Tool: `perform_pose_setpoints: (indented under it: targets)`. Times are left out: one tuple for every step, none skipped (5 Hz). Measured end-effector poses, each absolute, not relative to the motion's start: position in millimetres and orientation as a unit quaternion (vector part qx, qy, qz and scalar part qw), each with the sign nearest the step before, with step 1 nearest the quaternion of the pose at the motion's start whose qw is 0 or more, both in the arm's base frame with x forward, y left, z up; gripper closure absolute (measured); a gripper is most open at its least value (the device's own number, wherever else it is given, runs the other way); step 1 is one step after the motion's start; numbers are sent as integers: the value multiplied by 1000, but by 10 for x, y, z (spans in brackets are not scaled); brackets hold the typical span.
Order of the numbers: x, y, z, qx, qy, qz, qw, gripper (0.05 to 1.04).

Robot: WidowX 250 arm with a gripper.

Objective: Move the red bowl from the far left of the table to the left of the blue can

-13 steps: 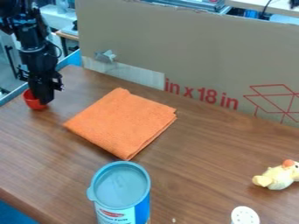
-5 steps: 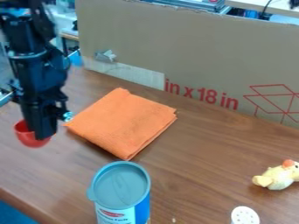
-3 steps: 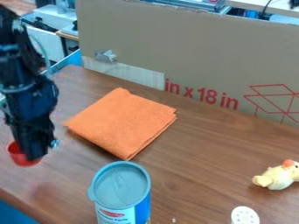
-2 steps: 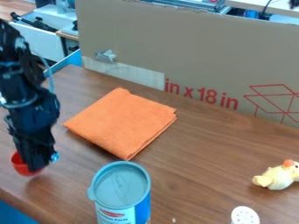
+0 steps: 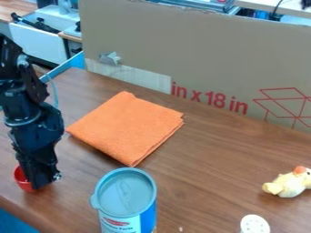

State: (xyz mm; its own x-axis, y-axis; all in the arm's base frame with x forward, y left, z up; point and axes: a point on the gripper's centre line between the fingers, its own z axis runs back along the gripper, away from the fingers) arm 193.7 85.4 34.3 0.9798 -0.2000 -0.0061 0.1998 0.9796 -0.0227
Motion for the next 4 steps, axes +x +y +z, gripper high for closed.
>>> perform_pose_setpoints:
  targets:
    - [1921, 877, 313, -5, 14, -102, 995, 785]
    - [1917, 862, 463, 1, -3, -100, 995, 496]
    - [1914, 765, 800, 19, -37, -112, 993, 191]
    - [1957, 654, 1172, 32, -83, -129, 988, 65]
